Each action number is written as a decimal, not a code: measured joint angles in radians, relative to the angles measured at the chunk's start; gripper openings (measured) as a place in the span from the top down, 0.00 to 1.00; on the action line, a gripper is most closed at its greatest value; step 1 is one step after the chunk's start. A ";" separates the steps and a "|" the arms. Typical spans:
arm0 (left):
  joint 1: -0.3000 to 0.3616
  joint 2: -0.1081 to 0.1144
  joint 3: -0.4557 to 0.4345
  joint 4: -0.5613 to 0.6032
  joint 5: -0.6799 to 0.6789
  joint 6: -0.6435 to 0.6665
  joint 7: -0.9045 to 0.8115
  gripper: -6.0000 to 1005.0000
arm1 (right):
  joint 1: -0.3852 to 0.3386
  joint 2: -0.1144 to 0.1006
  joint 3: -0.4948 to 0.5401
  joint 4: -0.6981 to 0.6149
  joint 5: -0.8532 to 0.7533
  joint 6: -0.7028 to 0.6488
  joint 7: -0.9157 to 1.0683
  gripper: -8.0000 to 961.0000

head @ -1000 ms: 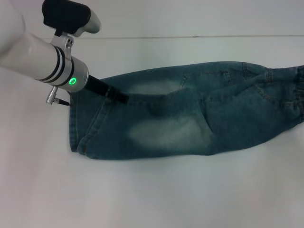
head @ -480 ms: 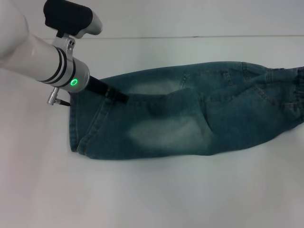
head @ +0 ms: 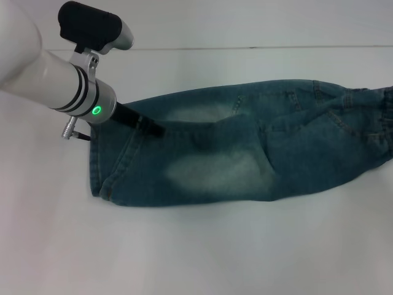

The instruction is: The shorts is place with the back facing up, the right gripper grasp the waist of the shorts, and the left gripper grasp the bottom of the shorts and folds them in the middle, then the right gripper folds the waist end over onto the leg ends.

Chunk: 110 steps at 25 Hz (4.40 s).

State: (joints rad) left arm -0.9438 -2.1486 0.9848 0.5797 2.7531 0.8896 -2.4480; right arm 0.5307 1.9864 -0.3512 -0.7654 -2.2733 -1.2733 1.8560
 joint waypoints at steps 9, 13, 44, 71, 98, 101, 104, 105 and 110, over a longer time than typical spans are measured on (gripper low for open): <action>-0.001 -0.003 0.011 -0.003 0.000 0.012 0.000 0.19 | 0.000 0.002 -0.001 0.000 0.000 0.000 -0.001 0.92; -0.002 -0.007 0.025 -0.003 0.000 0.015 0.000 0.20 | 0.000 0.002 -0.002 0.000 0.000 0.000 -0.001 0.92; 0.004 -0.005 0.050 0.020 0.000 0.025 -0.026 0.93 | 0.002 0.008 -0.008 0.000 0.000 0.000 -0.002 0.91; 0.103 0.044 0.000 0.138 0.105 0.068 -0.166 0.95 | 0.067 0.015 -0.091 0.041 0.011 -0.012 0.005 0.91; 0.065 0.040 0.011 0.167 0.105 -0.010 -0.175 0.95 | 0.119 0.004 -0.234 0.080 -0.024 0.256 0.045 0.90; 0.062 0.035 0.013 0.159 0.105 -0.017 -0.173 0.95 | 0.126 0.004 -0.245 0.094 -0.036 0.283 0.046 0.90; 0.062 0.029 0.019 0.144 0.105 -0.034 -0.172 0.95 | 0.133 0.004 -0.268 0.114 -0.040 0.319 0.046 0.90; 0.064 0.027 0.022 0.141 0.105 -0.042 -0.172 0.95 | 0.134 0.005 -0.276 0.118 -0.040 0.332 0.046 0.90; 0.078 0.008 0.034 0.135 0.105 -0.083 -0.175 0.95 | 0.138 0.009 -0.310 0.131 -0.040 0.355 0.046 0.90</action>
State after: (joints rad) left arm -0.8659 -2.1406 1.0187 0.7144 2.8578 0.8063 -2.6227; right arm 0.6683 1.9957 -0.6608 -0.6342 -2.3133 -0.9181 1.9021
